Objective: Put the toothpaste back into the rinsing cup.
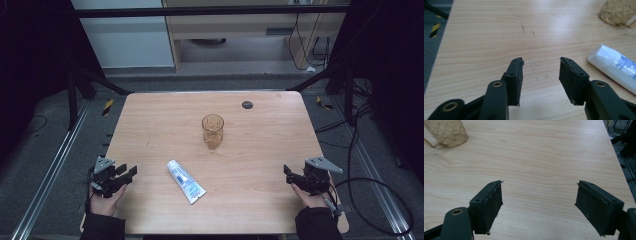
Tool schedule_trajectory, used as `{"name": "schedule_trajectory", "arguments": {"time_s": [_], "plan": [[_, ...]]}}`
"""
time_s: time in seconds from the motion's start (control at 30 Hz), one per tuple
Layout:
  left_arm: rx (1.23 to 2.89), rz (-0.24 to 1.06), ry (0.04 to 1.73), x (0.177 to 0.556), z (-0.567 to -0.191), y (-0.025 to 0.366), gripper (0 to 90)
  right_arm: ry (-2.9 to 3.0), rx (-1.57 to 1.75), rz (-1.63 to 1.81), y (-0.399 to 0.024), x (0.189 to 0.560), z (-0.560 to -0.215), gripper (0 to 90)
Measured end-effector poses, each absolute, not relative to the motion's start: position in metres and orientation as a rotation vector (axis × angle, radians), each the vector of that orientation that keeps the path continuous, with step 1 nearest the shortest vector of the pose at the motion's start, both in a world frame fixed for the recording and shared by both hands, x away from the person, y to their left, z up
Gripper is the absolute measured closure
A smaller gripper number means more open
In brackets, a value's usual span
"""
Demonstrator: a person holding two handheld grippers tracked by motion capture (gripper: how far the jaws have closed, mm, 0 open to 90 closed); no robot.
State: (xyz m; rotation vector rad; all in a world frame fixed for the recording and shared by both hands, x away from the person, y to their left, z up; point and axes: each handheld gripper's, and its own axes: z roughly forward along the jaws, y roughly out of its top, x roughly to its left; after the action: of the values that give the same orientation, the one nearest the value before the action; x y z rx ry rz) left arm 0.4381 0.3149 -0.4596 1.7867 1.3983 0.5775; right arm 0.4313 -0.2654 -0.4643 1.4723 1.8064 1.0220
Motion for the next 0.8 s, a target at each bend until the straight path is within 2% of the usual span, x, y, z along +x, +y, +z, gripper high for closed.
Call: {"name": "schedule_trajectory", "arguments": {"time_s": [0.33,0.63,0.8], "plan": [[1.91,0.46,1.303,0.428,-0.46,0.283,74.0,1.88,1.382,0.986,-0.245,0.424,-0.46,23.4],[2.016,0.401,1.208,0.422,-0.464,0.254,85.7,1.909,1.352,0.989,-0.235,0.422,-0.459,23.4],[2.069,0.365,1.16,0.418,-0.467,0.24,88.7,1.913,1.357,0.988,-0.235,0.422,-0.459,23.3]]}}
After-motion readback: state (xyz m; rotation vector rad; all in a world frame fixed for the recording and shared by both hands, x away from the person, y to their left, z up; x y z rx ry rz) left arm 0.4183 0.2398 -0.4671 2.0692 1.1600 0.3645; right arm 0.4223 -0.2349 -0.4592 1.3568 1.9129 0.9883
